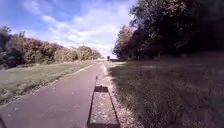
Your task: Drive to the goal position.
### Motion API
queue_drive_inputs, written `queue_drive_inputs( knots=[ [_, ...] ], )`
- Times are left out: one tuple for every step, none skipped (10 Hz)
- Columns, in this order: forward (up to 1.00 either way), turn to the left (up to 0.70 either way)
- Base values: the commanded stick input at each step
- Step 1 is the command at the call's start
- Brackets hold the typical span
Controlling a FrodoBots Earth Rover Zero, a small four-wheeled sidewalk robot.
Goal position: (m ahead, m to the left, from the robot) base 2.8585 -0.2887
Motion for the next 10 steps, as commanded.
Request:
queue_drive_inputs(
  knots=[
    [0.0, 0.0],
    [0.0, 0.25],
    [0.0, 0.54],
    [0.09, 0.66],
    [0.28, 0.56],
    [0.47, 0.47],
    [0.66, 0.37],
    [0.7, 0.35],
    [0.7, 0.32],
    [0.7, 0.23]
  ],
)
